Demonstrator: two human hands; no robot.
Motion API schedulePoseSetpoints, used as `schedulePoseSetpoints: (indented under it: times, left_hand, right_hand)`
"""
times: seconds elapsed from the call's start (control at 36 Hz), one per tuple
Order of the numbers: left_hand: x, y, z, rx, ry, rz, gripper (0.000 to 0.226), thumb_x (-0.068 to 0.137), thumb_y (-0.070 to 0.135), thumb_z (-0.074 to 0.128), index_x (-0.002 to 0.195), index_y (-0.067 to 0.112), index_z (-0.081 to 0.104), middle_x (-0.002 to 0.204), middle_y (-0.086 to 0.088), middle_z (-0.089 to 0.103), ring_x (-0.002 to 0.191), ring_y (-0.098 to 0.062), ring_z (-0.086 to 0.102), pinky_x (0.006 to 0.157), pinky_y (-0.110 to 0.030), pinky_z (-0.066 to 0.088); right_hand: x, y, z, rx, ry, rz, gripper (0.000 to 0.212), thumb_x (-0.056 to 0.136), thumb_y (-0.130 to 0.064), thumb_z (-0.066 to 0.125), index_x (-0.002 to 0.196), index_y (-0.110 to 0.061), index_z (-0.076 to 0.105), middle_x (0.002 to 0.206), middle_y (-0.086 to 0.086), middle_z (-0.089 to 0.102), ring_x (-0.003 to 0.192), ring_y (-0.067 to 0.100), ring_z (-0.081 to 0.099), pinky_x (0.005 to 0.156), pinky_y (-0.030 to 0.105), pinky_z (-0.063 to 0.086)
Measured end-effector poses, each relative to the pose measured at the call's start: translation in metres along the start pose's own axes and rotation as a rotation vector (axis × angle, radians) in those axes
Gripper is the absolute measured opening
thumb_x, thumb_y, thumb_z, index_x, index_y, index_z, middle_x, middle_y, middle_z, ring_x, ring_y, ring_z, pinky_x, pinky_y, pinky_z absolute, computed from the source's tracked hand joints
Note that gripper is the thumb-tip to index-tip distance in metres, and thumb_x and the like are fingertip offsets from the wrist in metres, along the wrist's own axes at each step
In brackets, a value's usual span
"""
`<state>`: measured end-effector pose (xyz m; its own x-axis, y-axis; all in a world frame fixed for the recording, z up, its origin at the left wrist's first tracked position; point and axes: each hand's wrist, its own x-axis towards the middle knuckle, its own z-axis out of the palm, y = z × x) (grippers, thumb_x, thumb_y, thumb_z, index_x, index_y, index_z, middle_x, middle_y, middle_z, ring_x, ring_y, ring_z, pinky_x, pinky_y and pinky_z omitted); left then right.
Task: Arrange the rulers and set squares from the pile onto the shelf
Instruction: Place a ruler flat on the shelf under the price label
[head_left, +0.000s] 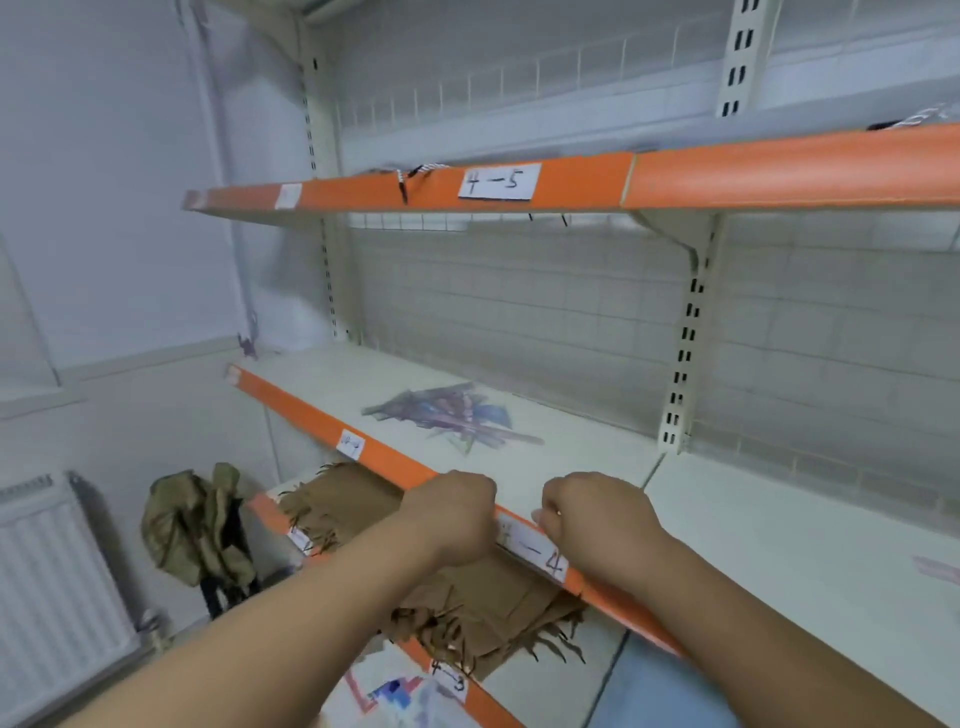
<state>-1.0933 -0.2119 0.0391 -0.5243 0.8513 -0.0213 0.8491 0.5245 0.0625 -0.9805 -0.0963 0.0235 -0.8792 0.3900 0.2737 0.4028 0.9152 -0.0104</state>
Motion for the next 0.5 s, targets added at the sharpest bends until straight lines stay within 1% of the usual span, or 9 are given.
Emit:
schedulePoseSetpoints:
  times: [0.06,0.11,0.22,0.31,0.36,0.42,0.5]
  left_hand:
    - [0.0,-0.03,-0.004,-0.002,0.011,-0.008,0.018,0.096,0.029,0.046,0.082,0.019,0.041,0.091,-0.003,0.052,0.085,-0.022,0.047,0.07,-0.031,0.04]
    - [0.0,-0.057,-0.007,-0.004,0.016,-0.021,0.021,0.096,0.03,0.046,0.079,0.02,0.039,0.08,0.002,0.045,0.082,-0.021,0.045,0.069,-0.031,0.039]
    - [0.002,-0.098,-0.012,-0.019,0.023,-0.034,0.023,0.096,0.029,0.044,0.074,0.022,0.039,0.086,0.002,0.047,0.083,-0.02,0.047,0.069,-0.03,0.039]
    - [0.01,-0.119,-0.013,-0.022,0.02,-0.032,0.015,0.097,0.03,0.043,0.087,0.019,0.043,0.097,-0.001,0.053,0.084,-0.018,0.046,0.071,-0.03,0.04]
    - [0.018,-0.132,-0.013,-0.027,0.025,-0.034,0.014,0.097,0.03,0.043,0.091,0.018,0.044,0.105,-0.003,0.056,0.085,-0.018,0.045,0.073,-0.03,0.04]
    - [0.028,-0.142,-0.012,-0.035,0.033,-0.035,0.014,0.097,0.03,0.043,0.09,0.018,0.044,0.104,-0.004,0.056,0.085,-0.019,0.045,0.073,-0.031,0.04]
    - [0.047,-0.156,-0.008,-0.043,0.04,-0.025,0.015,0.097,0.03,0.043,0.09,0.017,0.045,0.094,-0.002,0.05,0.083,-0.019,0.045,0.07,-0.03,0.039]
  right_hand:
    - [0.016,-0.022,0.006,0.01,0.006,0.008,0.031,0.097,-0.038,0.042,0.101,-0.016,0.063,0.103,0.004,0.064,0.097,0.025,0.059,0.069,0.029,0.039]
    - [0.029,-0.041,0.012,0.032,0.01,0.014,0.029,0.096,-0.037,0.043,0.098,-0.015,0.062,0.101,0.003,0.064,0.094,0.024,0.058,0.069,0.03,0.041]
    - [0.053,-0.071,0.021,0.038,-0.016,0.014,0.029,0.096,-0.038,0.043,0.101,-0.017,0.062,0.104,0.002,0.063,0.097,0.024,0.058,0.069,0.03,0.04]
    - [0.072,-0.084,0.026,0.016,-0.035,0.022,0.029,0.096,-0.038,0.043,0.102,-0.016,0.061,0.104,0.003,0.063,0.096,0.024,0.058,0.07,0.03,0.041]
    - [0.086,-0.089,0.03,-0.002,-0.039,0.022,0.029,0.096,-0.038,0.042,0.102,-0.016,0.062,0.104,0.003,0.064,0.095,0.024,0.058,0.069,0.03,0.041]
    - [0.099,-0.093,0.033,-0.021,-0.045,0.018,0.03,0.096,-0.038,0.042,0.102,-0.016,0.062,0.104,0.003,0.064,0.095,0.023,0.058,0.069,0.03,0.04]
    - [0.121,-0.093,0.04,-0.03,-0.05,0.023,0.029,0.096,-0.038,0.042,0.102,-0.017,0.062,0.104,0.002,0.064,0.096,0.022,0.058,0.071,0.03,0.042]
